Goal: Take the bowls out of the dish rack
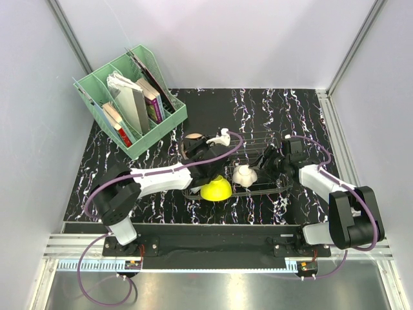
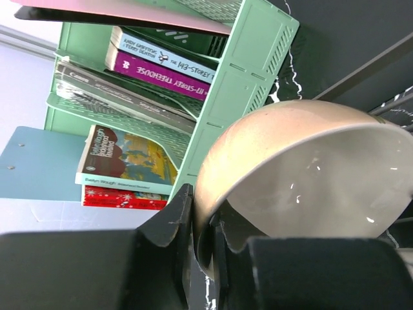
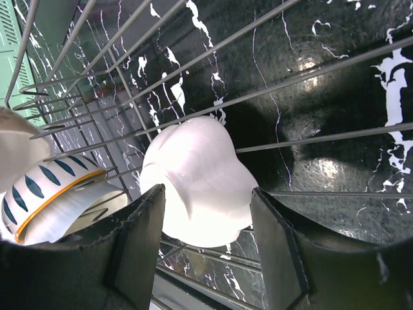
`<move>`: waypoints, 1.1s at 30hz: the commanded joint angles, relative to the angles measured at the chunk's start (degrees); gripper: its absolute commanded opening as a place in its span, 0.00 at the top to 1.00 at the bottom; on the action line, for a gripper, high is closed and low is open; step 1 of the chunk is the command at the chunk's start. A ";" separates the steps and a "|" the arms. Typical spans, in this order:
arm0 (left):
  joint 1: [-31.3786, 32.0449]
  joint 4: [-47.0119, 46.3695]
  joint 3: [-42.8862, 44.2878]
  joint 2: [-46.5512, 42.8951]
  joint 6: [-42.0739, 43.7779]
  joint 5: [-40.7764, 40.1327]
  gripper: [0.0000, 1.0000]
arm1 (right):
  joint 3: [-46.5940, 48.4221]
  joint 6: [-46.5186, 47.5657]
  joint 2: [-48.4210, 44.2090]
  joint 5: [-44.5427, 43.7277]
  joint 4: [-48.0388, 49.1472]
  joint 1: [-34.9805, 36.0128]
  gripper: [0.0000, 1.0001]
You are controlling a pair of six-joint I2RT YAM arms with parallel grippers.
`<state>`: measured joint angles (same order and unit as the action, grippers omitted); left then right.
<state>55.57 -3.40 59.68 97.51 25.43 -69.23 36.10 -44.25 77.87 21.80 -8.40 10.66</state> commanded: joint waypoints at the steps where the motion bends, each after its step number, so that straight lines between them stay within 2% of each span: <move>1: 0.59 -5.04 1.31 -5.76 1.73 -1.52 1.00 | -1.12 -3.82 0.36 -1.94 -5.92 0.77 0.37; 9: 0.50 -5.57 2.72 -7.60 1.73 -1.61 1.00 | -0.85 -4.88 -0.08 -2.12 -5.22 1.65 0.35; 12: 0.15 -5.65 3.69 -7.86 1.55 -2.22 1.00 | -0.50 -4.62 -1.22 -1.77 -5.22 1.82 0.33; 13: -0.02 -5.57 4.12 -8.13 1.29 -2.31 1.00 | -0.15 -4.44 -2.09 -1.42 -5.22 1.83 0.29; 18: -1.52 3.03 7.37 -11.02 -7.74 -0.03 1.00 | 4.58 -3.21 -6.05 -2.28 -9.61 2.44 0.25; 22: -1.78 6.29 9.66 -11.64 -10.31 0.24 1.00 | 9.06 -2.69 -9.04 -3.70 -13.30 2.62 0.25; 33: -3.98 17.54 12.65 -17.79 -22.26 2.61 1.00 | 16.45 -1.98 -9.05 -1.42 -15.68 2.88 0.25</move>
<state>52.99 12.03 67.55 85.23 10.02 -66.02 48.82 -47.16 69.17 19.49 -22.70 13.10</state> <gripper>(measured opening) 0.150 0.745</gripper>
